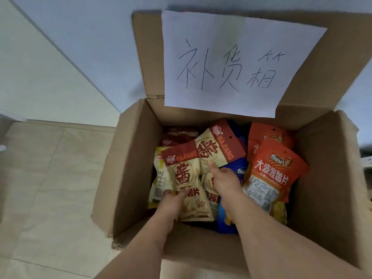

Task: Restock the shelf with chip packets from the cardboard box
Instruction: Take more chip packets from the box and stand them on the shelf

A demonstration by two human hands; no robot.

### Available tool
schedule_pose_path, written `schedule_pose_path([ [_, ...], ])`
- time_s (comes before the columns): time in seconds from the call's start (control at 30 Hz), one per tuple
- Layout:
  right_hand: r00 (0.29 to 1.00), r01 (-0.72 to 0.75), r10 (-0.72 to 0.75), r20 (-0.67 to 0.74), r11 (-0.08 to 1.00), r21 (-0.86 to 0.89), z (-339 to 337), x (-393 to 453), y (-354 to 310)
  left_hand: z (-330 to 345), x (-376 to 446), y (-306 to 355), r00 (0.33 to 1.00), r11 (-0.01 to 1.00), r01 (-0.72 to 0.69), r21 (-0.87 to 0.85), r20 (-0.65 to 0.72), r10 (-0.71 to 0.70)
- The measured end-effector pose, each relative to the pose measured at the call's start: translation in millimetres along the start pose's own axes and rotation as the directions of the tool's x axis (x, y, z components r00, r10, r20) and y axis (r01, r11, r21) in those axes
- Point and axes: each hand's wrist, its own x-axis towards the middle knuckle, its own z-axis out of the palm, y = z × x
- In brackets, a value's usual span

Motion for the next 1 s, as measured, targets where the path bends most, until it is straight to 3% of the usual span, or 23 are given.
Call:
schedule_pose_path([
  [0.23,0.982,-0.141,0.181,-0.054,0.892,0.429,46.2,70.7,0.6,17.0,75.5,-11.3,0.994,0.991,0.106,-0.077,0.013,-0.106],
  [0.47,0.973,-0.212,0.230,0.034,0.817,0.536,58.0,84.8,-17.1,-0.4,93.3,-21.3,0.991,0.990,0.080,-0.119,0.117,-0.066],
  [0.63,0.989,-0.149,0.122,0.089,0.680,0.718,32.3,58.8,-5.9,-11.0,79.4,-18.6,0.989,0.989,-0.034,-0.145,0.141,0.055],
  [0.87,0.985,0.052,0.125,-0.122,0.459,0.887,-44.2,-13.5,13.6,-23.9,10.9,3.5,0.941,0.977,-0.215,-0.009,0.265,0.209],
  [1.0,0.954,0.198,0.129,-0.272,0.414,0.888,-101.9,-61.5,18.4,-16.3,-50.1,30.6,0.889,0.943,-0.330,0.050,0.353,0.292],
])
